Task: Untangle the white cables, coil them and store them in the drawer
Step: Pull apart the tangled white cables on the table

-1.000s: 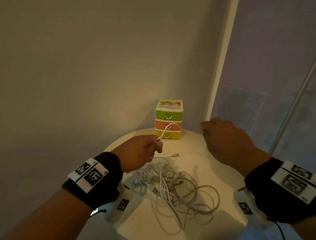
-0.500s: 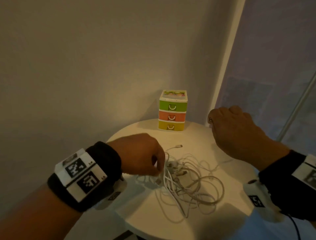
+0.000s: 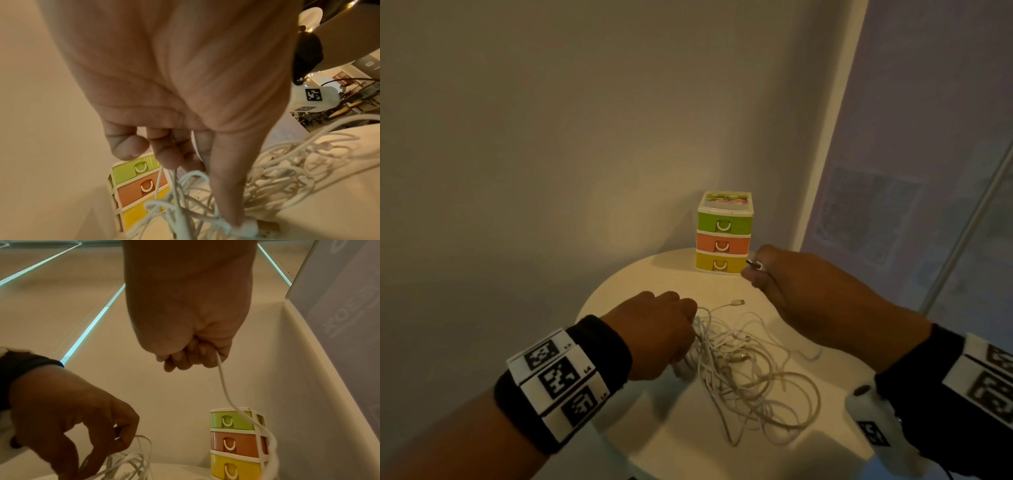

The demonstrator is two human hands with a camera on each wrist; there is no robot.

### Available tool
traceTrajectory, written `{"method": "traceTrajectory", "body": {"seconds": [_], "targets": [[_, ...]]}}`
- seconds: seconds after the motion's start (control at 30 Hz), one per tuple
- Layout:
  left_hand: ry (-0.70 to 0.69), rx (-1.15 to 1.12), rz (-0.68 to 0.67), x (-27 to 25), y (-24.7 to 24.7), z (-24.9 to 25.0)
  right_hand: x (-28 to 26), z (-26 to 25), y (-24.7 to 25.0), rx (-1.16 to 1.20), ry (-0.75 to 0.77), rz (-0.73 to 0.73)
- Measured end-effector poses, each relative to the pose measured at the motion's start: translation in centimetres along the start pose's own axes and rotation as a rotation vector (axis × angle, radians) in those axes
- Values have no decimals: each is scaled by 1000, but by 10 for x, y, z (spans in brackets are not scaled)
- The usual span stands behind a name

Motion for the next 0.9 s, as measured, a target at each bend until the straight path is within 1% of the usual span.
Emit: {"method": "traceTrajectory", "body": {"seconds": [0.1, 0.2, 0.33, 0.43, 0.5, 0.57, 0.67, 0.73, 0.8, 0.9], "targets": [[8, 56, -11, 0, -1, 1, 0, -3, -6, 20, 36, 38], [-2, 91, 47, 3, -2, 2, 0, -5, -12, 15, 47, -8], [-2, -161, 75, 3, 7, -11, -1, -7, -20, 33, 47, -83], [66, -362, 68, 4, 16, -22, -1, -5, -27, 58, 60, -79], [121, -548, 97, 6, 20, -25, 1, -5, -33, 74, 64, -70], [169, -746, 142, 9, 21, -25, 5, -8, -35, 84, 73, -34], [207, -938, 186, 13, 22, -17, 13, -14, -36, 58, 141, 24], [222, -1052, 202, 15, 22, -11, 21, -13, -38, 148, 156, 93], [230, -1181, 209, 19, 22, -6, 30, -9, -43, 240, 97, 188], [246, -1294, 215, 24, 21, -1, 34, -11, -46, 290, -6, 325]]}}
Point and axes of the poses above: each hand's wrist, its own x-axis towards the middle knuckle, its own y-axis out of the back of the hand, z = x × y, the point moved 1 cm from there along x, towards the middle knuckle, and after that the axes turned 13 degrees about y, right-handed, at the moved point
